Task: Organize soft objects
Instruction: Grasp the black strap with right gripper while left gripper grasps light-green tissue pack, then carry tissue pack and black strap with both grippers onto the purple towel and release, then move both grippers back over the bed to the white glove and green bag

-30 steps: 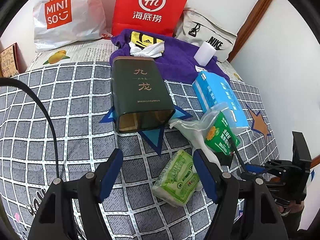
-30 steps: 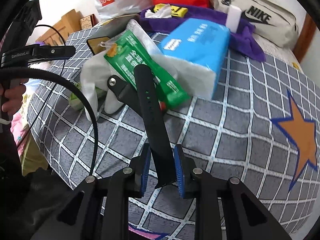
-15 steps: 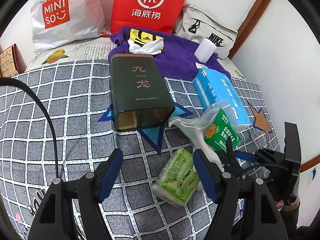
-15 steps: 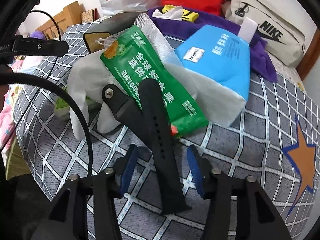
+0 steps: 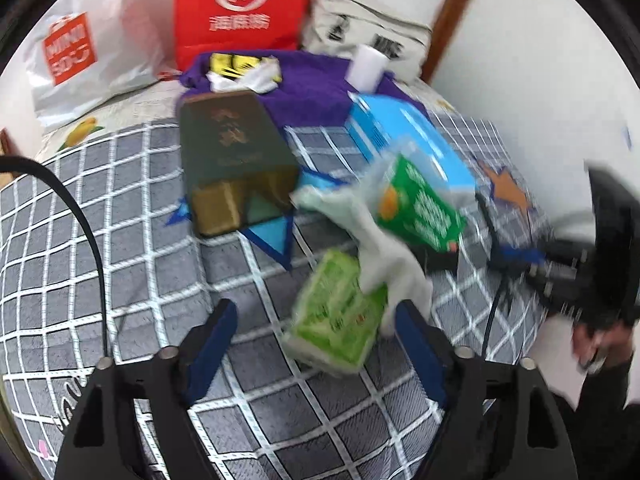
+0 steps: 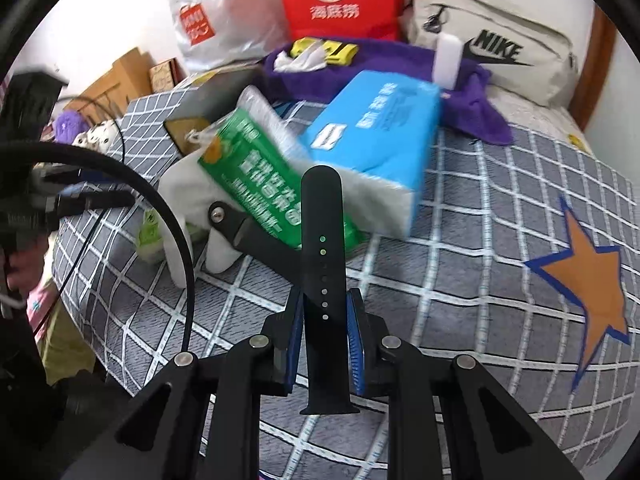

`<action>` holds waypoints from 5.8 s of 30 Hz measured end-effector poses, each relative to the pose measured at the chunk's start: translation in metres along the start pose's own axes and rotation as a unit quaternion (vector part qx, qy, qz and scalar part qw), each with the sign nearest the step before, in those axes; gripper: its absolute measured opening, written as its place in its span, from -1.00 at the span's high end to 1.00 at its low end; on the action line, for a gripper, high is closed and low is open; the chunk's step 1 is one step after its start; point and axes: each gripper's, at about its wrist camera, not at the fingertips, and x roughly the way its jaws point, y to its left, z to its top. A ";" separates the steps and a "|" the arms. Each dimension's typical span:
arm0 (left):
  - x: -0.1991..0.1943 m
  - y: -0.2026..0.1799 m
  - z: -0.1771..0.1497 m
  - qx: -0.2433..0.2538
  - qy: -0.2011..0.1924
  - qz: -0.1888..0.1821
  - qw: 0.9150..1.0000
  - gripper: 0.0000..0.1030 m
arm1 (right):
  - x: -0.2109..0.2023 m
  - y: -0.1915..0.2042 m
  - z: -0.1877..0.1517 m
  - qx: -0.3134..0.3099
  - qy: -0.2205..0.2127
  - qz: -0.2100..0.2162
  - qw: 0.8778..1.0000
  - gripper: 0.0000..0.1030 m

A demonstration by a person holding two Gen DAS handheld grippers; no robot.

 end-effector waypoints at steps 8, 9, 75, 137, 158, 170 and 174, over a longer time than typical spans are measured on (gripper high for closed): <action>0.032 -0.018 -0.013 0.071 0.028 0.030 0.997 -0.63 | -0.007 -0.010 -0.002 0.013 -0.004 -0.011 1.000 0.60; 0.037 -0.020 -0.014 0.079 0.032 0.040 0.996 -0.63 | -0.007 -0.011 -0.002 0.014 -0.003 -0.011 1.000 0.60; 0.007 0.100 0.179 -0.095 -0.073 0.039 0.992 -0.01 | 0.010 -0.094 0.198 0.061 -0.060 -0.029 0.996 0.60; 0.131 0.099 0.269 -0.053 0.007 0.061 0.997 -0.02 | 0.054 -0.121 0.213 0.056 -0.021 -0.019 0.998 0.03; 0.072 0.092 0.243 -0.077 -0.004 0.070 0.995 -0.51 | 0.007 -0.075 0.164 0.044 -0.038 0.004 0.998 0.03; 0.008 0.058 0.171 -0.061 -0.031 0.066 0.996 -0.51 | -0.013 -0.021 0.092 0.018 -0.026 0.042 0.999 -0.12; -0.009 0.046 0.143 -0.054 -0.042 0.064 0.996 -0.52 | -0.003 0.006 0.060 -0.021 -0.004 0.048 0.999 -0.13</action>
